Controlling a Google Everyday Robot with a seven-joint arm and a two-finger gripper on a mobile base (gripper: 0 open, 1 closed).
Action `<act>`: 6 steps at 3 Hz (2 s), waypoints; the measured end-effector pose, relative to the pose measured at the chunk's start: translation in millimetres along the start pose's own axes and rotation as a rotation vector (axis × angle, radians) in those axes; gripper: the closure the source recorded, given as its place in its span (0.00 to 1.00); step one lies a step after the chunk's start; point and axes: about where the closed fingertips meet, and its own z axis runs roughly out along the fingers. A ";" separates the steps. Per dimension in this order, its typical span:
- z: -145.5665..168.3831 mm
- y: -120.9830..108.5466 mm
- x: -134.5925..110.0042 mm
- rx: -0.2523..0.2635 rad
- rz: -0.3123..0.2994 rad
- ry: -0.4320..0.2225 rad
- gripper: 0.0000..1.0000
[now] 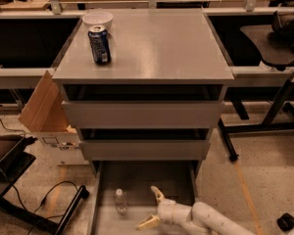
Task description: Place water bottle into bottom drawer
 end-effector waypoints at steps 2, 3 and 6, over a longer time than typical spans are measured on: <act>-68.7 16.8 -63.3 -0.079 -0.070 0.178 0.00; -76.8 30.8 -85.0 -0.096 -0.114 0.218 0.00; -121.1 33.0 -109.1 0.065 -0.072 0.383 0.00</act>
Offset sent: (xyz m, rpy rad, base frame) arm -0.0517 -0.0541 0.1498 -0.3594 0.0072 0.1632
